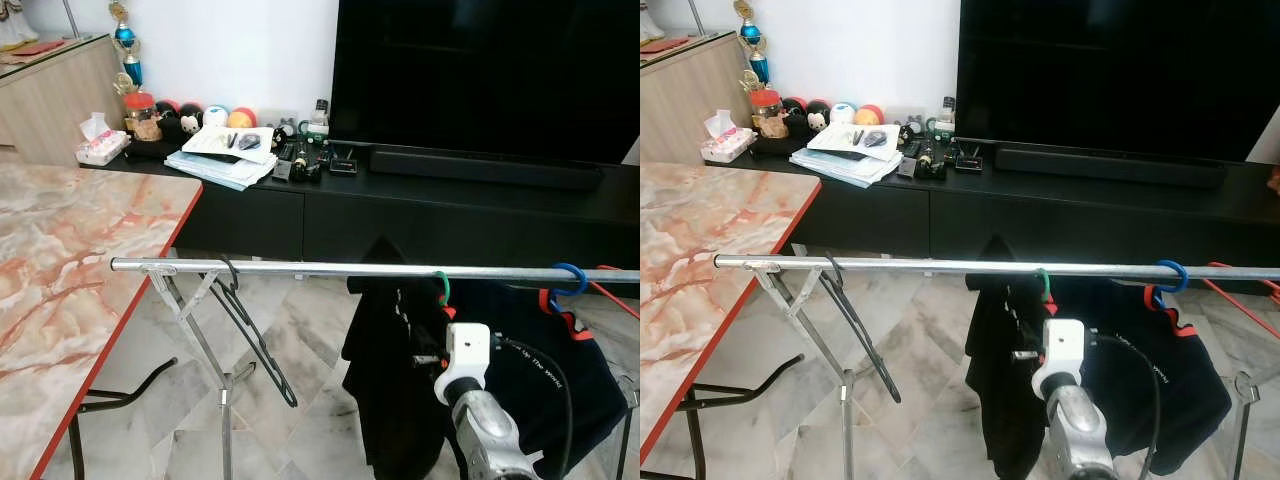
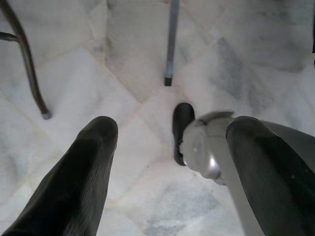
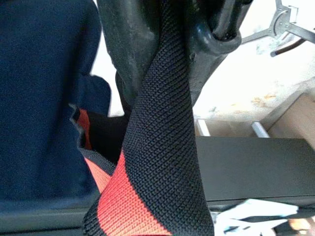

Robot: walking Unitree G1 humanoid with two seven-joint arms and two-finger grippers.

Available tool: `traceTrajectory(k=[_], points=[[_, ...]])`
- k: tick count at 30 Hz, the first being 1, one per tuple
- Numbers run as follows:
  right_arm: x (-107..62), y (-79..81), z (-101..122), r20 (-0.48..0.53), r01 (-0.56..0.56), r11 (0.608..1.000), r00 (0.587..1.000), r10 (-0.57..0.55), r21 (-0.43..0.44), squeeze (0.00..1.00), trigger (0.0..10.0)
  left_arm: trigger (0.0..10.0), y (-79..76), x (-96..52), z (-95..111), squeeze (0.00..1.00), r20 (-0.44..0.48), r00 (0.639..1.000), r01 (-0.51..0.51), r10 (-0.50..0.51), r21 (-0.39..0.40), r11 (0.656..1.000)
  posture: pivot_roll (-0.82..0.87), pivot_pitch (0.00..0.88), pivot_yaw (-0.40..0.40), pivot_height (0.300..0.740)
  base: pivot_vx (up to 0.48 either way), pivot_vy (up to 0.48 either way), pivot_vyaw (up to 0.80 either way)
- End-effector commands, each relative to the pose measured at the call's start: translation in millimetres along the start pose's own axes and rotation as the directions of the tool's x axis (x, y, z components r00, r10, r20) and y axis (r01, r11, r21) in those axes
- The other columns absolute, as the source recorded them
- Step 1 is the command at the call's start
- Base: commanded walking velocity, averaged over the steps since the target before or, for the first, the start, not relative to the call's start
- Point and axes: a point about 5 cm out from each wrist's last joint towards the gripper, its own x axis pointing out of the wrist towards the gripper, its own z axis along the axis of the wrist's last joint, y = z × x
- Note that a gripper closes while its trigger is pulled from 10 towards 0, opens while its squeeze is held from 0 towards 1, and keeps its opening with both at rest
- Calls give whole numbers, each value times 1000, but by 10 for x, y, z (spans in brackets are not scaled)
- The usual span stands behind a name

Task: Hang hanger

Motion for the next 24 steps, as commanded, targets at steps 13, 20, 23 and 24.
traceTrajectory(k=[13, 20, 23, 24], points=[[-74, -148, 85, 83, 105, 991, 990, -112, 82, 0, 10000, 10000, 9, -3, -2, 0, 1, 1000, -9, 9, 27, 1000, 43, 0, -27, 740, 0, 0, 0], [-85, -172, 76, 73, 122, 989, 989, -128, 81, 0, 10000, 10000, 196, -41, -5, 0, 1, 1000, -30, 30, 22, 999, 47, 0, -28, 740, 0, 0, 0], [-87, -163, 73, 72, 123, 989, 989, -129, 82, 0, 10000, 10000, 271, -60, -15, 0, -5, 999, -38, 39, 22, 999, 44, 0, -25, 740, 0, 0, 0], [-88, -160, 71, 71, 124, 989, 989, -130, 83, 0, 10000, 10000, 289, -66, -24, 0, -10, 999, -39, 40, 24, 999, 45, 0, -25, 740, 0, 0, 0]])
